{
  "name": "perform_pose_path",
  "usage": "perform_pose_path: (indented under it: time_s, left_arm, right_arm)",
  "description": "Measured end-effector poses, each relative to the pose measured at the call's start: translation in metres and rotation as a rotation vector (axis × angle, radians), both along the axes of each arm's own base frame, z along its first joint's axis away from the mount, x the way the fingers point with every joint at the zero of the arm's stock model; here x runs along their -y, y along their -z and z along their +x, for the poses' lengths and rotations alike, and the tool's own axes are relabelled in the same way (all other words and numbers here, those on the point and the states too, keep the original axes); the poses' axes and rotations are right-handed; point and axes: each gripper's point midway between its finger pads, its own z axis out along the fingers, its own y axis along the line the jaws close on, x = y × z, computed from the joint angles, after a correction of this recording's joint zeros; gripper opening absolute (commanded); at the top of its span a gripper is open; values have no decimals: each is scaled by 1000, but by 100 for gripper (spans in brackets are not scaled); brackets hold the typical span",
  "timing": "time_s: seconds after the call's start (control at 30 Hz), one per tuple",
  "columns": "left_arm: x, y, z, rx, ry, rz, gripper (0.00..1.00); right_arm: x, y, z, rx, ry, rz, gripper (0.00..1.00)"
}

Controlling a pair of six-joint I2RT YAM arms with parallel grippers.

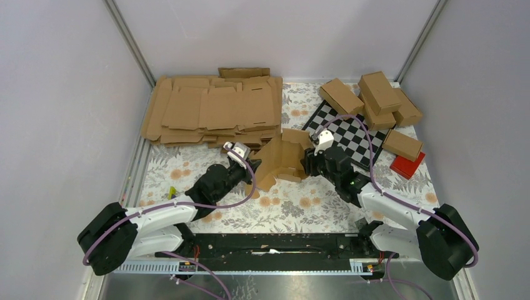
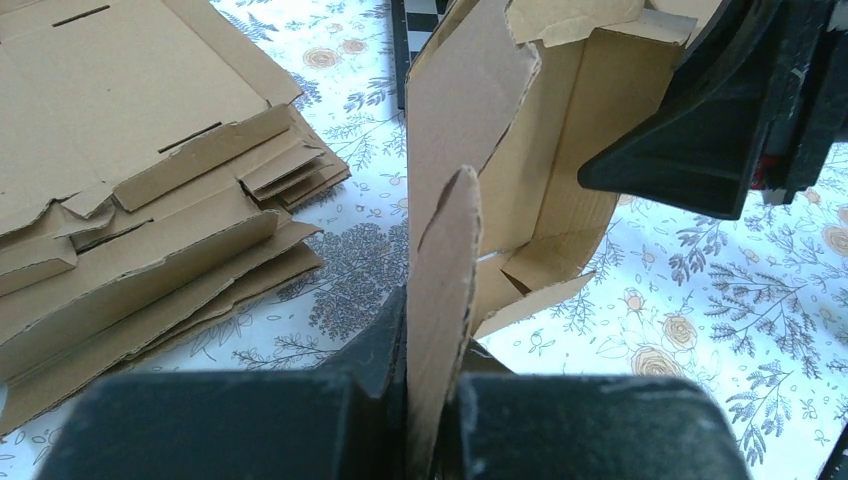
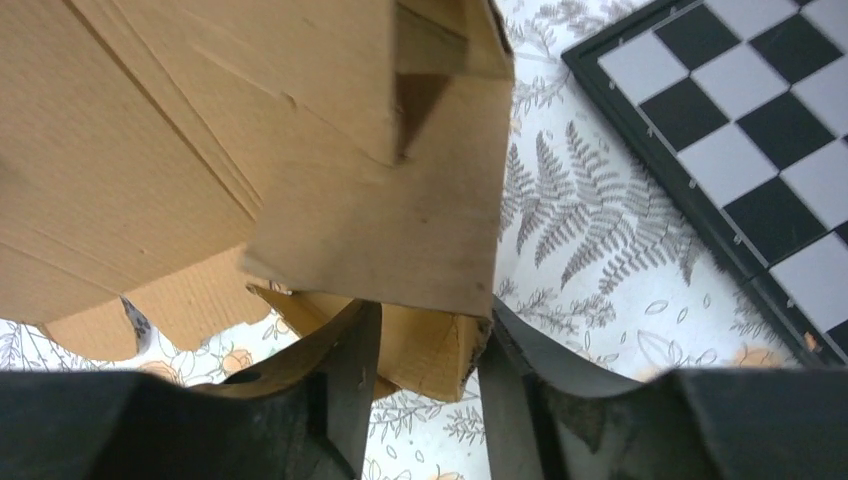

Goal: Fold the paper box

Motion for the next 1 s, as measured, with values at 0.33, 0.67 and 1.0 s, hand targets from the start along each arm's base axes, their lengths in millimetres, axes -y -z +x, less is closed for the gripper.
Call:
perform_pose_path:
  time_s: [0.33,0.67,1.0]
  left_arm:
    - [7,0,-4,-12,39,-19,0]
    - [15,-1,-10,-57,74,-71,0]
    - [21,-2,-15,-88,108,-103,0]
  right_arm:
    - [-14,33,-25,-83,-28,-27,53]
    - [-17,48,-33,-104,-25,-69,69]
    - [-15,53,-34,-111,-21,-82,77]
